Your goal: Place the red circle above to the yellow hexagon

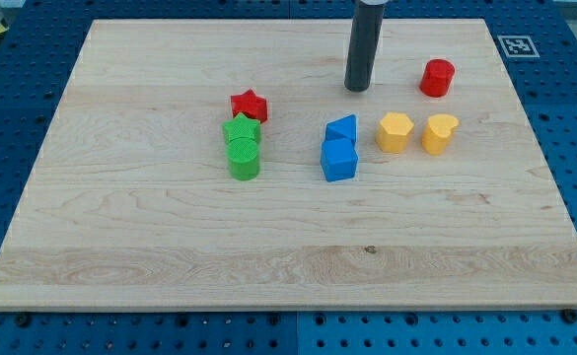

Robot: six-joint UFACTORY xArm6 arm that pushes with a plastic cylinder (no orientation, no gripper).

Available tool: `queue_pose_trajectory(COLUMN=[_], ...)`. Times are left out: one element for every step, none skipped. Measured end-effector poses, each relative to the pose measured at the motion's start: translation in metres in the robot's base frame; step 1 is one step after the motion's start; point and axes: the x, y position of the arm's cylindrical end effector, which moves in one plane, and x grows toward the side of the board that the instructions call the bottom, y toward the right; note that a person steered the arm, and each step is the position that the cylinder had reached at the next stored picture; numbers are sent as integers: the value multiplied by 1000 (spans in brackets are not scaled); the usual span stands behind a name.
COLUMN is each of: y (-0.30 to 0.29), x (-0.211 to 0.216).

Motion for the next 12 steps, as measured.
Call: queue_pose_trajectory(y=[0,0,0,0,0,0,9,48,101,144,165,162], x=[1,1,1,3,4,7,28,36,36,36,35,-1])
